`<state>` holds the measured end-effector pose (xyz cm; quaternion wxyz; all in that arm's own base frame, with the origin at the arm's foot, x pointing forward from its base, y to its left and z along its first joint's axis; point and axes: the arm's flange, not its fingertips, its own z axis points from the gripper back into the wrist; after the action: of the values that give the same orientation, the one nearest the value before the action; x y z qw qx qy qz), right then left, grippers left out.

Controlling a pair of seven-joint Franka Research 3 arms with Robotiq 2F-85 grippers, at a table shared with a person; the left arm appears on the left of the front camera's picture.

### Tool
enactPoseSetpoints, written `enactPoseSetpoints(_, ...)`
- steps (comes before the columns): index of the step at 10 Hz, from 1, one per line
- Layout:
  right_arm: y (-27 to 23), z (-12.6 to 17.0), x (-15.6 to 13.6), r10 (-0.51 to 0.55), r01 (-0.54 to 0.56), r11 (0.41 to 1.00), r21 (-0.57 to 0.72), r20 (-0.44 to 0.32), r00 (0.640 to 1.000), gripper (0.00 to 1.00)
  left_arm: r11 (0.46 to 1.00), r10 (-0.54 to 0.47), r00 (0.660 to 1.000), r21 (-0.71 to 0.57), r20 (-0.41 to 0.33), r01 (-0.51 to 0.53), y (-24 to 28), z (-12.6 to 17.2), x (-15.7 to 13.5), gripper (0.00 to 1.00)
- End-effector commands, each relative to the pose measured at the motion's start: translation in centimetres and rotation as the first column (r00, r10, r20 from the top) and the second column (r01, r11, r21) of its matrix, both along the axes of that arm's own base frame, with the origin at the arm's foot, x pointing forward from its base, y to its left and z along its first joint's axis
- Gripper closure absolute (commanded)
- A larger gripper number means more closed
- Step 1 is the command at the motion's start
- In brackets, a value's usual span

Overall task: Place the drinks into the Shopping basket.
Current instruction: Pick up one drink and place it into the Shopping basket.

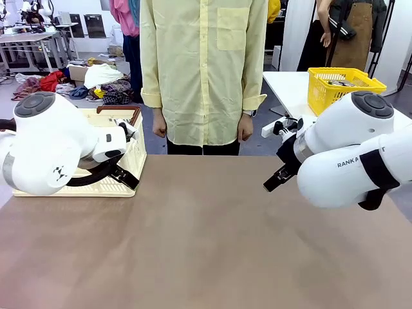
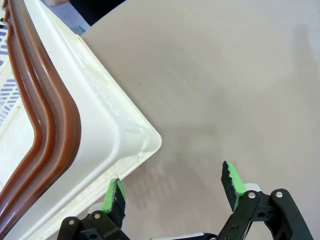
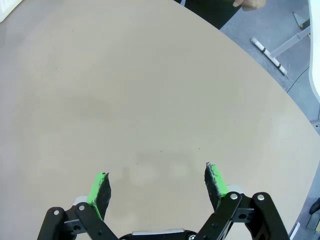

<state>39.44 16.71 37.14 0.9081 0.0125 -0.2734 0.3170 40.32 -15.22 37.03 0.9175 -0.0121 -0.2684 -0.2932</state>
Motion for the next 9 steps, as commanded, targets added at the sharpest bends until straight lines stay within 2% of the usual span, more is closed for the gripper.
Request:
enactPoseSetpoints(1, -0.01, 0.00, 0.00, 0.000, 0.000, 1.000, 0.001, 0.000, 1.000, 0.00, 1.000, 0.000, 1.000, 0.000, 0.000, 0.000, 0.02, 0.00, 0.01, 0.00)
enactPoseSetpoints(8, 0.00, 0.00, 0.00, 0.000, 0.000, 1.000, 0.000, 0.000, 1.000, 0.00, 1.000, 0.000, 1.000, 0.000, 0.000, 0.000, 0.00, 0.00, 0.00, 0.00)
enactPoseSetpoints(9, -0.46, 0.75, -0.33, -0.031, 0.034, 0.999, 0.025, -0.117, 0.993, 0.00, 0.994, -0.099, 0.979, -0.073, -0.176, 0.087, -0.38, 0.93, -0.84, 0.00)
